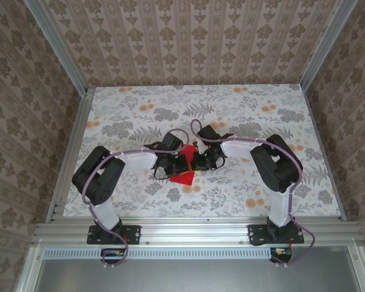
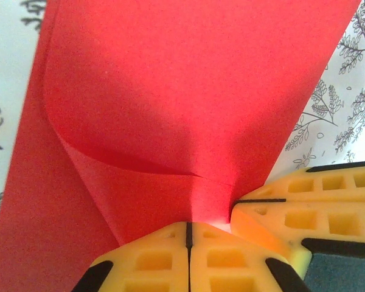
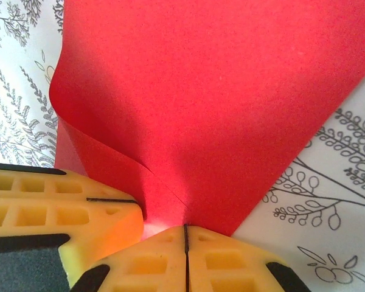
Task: Fold a paper plane with a square sheet of paper (pick it up from the middle)
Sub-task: Fold the triangle a second time at the center of the table.
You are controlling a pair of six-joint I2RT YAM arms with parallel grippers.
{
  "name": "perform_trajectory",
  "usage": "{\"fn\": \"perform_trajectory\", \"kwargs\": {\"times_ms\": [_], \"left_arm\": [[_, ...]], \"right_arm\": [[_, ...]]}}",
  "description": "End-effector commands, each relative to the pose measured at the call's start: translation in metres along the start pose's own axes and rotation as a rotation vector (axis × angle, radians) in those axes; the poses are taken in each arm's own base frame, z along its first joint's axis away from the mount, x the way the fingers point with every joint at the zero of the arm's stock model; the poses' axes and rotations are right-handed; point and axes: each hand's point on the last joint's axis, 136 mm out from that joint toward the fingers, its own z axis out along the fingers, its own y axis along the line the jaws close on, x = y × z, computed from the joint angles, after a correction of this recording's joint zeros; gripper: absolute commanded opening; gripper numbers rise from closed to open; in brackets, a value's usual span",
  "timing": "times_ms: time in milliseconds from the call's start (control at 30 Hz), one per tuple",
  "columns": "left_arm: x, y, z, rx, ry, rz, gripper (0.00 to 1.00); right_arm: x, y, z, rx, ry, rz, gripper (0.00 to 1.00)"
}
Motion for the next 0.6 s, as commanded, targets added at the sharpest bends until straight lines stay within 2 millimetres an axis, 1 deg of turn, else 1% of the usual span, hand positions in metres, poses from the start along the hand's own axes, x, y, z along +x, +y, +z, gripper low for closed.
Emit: {"fn": "perform_trajectory", "kwargs": {"times_ms": [0,167,300,400,567], "left_arm": [[0.004,0.014,0.003,-0.060,0.019,-0.018,0.09],[-0.008,0.009,-0.006,-0.014,-0.016,-0.002,0.13],[-0.009,0.010,-0.006,0.045,-0.016,-0.018,0.14],[-0.008,0.015,-0.004,0.068,-0.013,-0.040,0.15],[-0.002,0.029,0.002,0.052,-0.004,-0.076,0.11]], "right_arm": [[0.024,-0.044,0.018,0.168,0.083,0.054,0.08],[0.034,-0.061,0.020,0.237,0.124,0.051,0.08],[0.039,-0.070,0.023,0.271,0.150,0.053,0.08],[0.042,-0.075,0.024,0.296,0.161,0.052,0.08],[0.040,-0.079,0.024,0.316,0.157,0.042,0.07]]}}
